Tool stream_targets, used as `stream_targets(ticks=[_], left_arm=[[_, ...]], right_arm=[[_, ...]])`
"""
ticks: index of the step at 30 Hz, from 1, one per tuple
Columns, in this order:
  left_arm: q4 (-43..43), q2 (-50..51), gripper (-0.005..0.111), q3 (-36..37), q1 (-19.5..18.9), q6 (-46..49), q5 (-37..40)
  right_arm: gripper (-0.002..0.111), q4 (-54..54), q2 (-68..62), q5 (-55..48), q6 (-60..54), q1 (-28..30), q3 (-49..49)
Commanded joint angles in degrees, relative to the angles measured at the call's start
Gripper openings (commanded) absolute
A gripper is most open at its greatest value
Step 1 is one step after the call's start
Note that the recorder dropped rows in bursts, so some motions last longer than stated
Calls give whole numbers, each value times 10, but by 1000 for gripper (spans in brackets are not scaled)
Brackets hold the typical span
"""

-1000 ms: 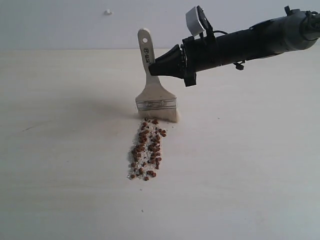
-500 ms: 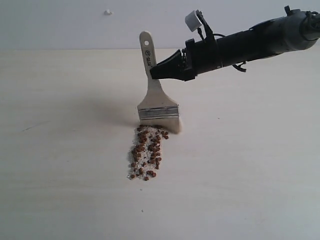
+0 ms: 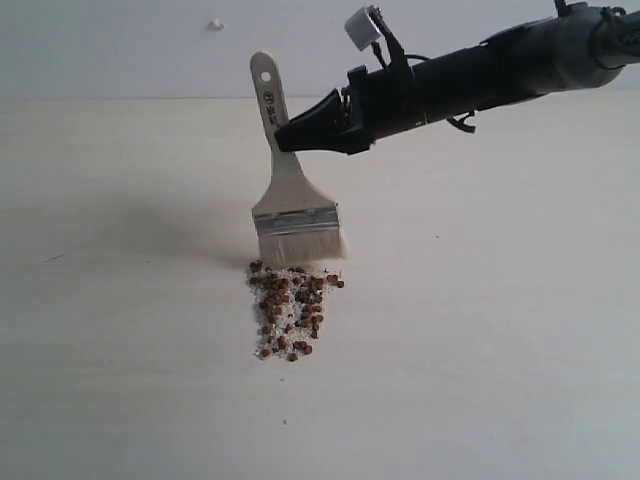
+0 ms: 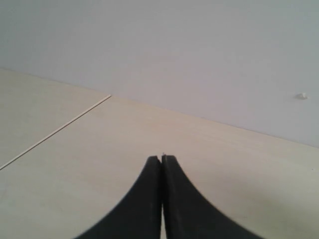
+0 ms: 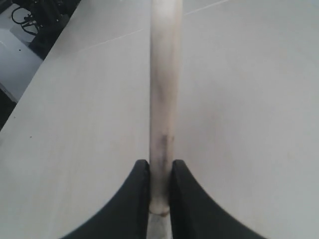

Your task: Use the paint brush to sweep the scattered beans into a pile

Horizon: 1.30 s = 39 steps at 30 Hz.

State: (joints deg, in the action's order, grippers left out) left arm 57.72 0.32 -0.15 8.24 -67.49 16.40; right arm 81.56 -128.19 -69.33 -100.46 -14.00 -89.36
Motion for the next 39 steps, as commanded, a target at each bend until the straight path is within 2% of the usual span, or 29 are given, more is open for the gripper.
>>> stream_targets(ticks=[1, 12, 18, 21, 28, 39], left_arm=[[3, -3, 0, 1, 0, -2, 0], [3, -3, 0, 1, 0, -2, 0], [3, -3, 0, 1, 0, -2, 0], [3, -3, 0, 1, 0, -2, 0], [3, -3, 0, 1, 0, -2, 0], [3, -3, 0, 1, 0, -2, 0]], right_arm=[[0, 11, 48, 44, -3, 1, -2], [0, 59, 22, 50, -114, 0, -2], [0, 139, -18, 42, -204, 0, -2], [0, 153, -32, 42, -202, 0, -4], [0, 116, -41, -6, -192, 0, -4], [0, -12, -41, -6, -109, 0, -4]])
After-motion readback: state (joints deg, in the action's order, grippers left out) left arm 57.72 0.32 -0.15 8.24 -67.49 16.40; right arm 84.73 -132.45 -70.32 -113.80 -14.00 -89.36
